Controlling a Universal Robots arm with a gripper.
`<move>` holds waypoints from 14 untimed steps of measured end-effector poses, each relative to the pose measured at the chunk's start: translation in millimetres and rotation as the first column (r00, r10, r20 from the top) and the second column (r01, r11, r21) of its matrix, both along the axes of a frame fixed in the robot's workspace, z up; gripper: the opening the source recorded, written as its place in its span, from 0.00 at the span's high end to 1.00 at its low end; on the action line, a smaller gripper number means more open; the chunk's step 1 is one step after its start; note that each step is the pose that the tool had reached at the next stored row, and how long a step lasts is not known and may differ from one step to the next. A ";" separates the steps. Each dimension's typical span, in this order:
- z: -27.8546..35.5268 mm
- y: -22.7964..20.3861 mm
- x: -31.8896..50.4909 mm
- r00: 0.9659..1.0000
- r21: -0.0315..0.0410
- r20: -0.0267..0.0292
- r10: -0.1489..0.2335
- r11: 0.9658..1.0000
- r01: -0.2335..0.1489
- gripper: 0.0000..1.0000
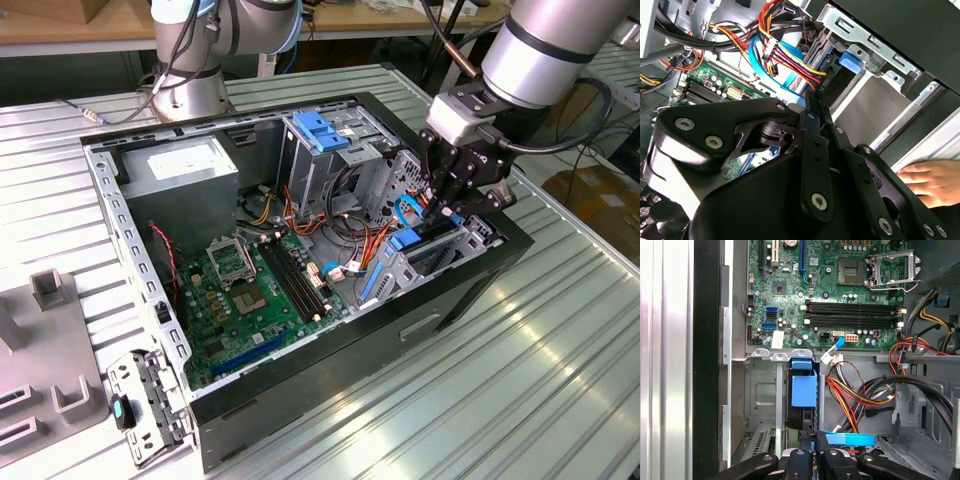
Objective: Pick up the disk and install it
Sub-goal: 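Insert the second disk wire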
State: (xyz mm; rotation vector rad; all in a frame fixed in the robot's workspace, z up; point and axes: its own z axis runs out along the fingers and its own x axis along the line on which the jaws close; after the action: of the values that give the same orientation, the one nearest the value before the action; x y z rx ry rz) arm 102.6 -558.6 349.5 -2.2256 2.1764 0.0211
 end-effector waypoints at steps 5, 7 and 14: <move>1.8 0.0 0.0 1.000 0.004 0.002 -0.001 1.000 0.001 0.84; 1.3 -0.4 -0.1 1.000 0.012 0.002 -0.003 1.000 0.003 0.84; 0.7 -7.9 0.0 1.000 0.040 0.002 -0.008 0.999 0.008 0.84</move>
State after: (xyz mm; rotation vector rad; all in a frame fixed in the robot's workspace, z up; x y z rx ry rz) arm 102.6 -566.5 350.2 -2.1946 2.1635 0.0618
